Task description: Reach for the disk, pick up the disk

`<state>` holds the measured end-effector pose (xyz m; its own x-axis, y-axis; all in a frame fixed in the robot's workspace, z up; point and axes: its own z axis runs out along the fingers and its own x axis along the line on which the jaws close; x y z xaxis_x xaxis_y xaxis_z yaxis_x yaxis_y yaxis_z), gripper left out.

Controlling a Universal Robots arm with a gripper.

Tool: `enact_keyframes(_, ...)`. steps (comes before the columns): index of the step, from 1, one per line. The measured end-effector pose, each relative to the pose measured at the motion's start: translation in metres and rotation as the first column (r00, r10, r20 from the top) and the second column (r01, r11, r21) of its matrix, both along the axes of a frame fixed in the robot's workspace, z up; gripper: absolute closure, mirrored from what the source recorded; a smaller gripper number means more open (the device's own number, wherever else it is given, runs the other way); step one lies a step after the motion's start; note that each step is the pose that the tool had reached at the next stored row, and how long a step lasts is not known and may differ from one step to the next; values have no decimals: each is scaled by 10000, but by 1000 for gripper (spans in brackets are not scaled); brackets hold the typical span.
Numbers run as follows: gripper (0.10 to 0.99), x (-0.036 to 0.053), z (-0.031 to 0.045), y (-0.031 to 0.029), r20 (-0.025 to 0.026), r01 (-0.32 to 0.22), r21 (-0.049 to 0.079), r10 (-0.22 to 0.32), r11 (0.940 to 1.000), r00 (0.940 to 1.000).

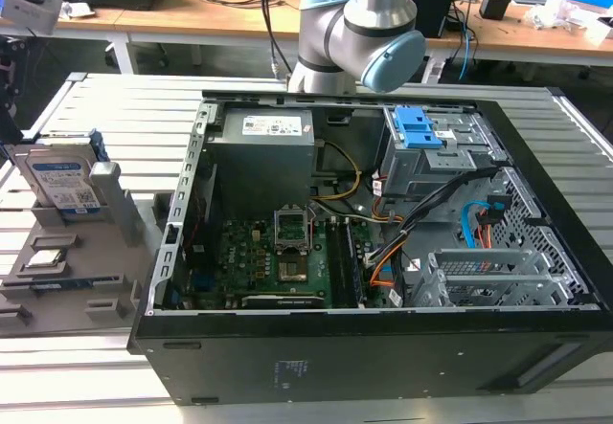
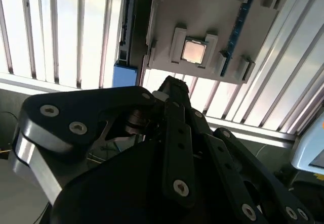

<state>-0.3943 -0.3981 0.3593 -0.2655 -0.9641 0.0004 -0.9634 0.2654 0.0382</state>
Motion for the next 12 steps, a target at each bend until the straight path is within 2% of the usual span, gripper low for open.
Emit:
enact_keyframes(3,980,0,0,0,0,-396,0,396,9992,9992)
enact_keyframes(7,980,0,0,0,0,-1108,-1,1108,9938,9938)
enact_keyframes(10,980,0,0,0,1,-1598,0,1598,9871,9871)
enact_keyframes(12,980,0,0,0,0,-2007,-1,2007,9796,9796)
